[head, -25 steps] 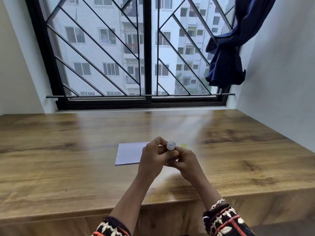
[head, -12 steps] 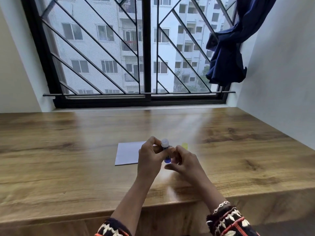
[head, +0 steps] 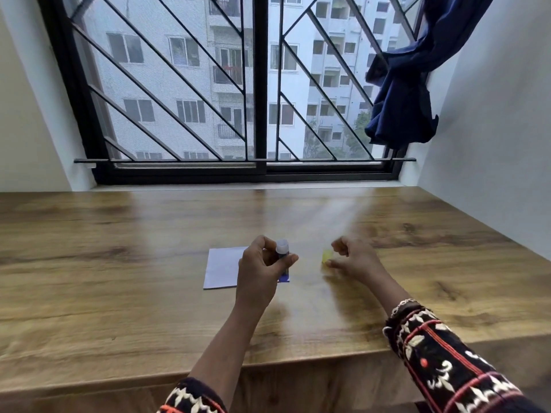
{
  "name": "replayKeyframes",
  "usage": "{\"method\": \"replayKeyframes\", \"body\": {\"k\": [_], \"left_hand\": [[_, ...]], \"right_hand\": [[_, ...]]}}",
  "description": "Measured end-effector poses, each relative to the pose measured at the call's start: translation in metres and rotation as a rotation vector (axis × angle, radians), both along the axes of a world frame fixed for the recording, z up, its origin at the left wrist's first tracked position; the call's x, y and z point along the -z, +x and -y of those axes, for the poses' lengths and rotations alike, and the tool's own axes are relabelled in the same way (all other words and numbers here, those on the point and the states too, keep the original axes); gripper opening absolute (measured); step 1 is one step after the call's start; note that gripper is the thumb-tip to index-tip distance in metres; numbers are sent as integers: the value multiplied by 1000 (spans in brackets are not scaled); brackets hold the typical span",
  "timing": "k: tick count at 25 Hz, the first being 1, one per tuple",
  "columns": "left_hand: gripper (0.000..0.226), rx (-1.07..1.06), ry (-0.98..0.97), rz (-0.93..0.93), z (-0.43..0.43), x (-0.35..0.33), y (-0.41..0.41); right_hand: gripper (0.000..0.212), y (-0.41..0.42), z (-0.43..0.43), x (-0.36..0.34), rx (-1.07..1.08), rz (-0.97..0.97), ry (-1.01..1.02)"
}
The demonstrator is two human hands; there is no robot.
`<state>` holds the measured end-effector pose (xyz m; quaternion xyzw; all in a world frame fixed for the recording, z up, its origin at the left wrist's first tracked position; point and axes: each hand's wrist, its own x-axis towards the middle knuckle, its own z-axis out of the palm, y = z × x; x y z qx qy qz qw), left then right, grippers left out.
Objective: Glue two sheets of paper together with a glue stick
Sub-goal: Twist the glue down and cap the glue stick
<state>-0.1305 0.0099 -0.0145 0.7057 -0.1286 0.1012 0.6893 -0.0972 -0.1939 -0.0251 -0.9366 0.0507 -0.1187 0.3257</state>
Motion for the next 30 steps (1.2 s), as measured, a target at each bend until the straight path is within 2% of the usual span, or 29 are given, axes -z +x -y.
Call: {"method": "replayKeyframes", "body": {"k": [7, 12, 16, 22, 30], "left_hand": [[22, 18, 52, 13, -3, 1, 11], [23, 38, 173, 22, -4, -8, 27], [20, 54, 241, 26, -4, -14, 50], [12, 83, 272, 7, -5, -33, 87], [14, 149, 310, -40, -12, -85, 107]], "right_hand": [[25, 4, -8, -3, 28, 17, -28], [20, -6, -9, -29, -135, 60, 188], [32, -1, -18, -58, -295, 141, 114], [27, 28, -33, -98, -415, 157, 136], [24, 60, -49, -140, -538, 212, -90]]}}
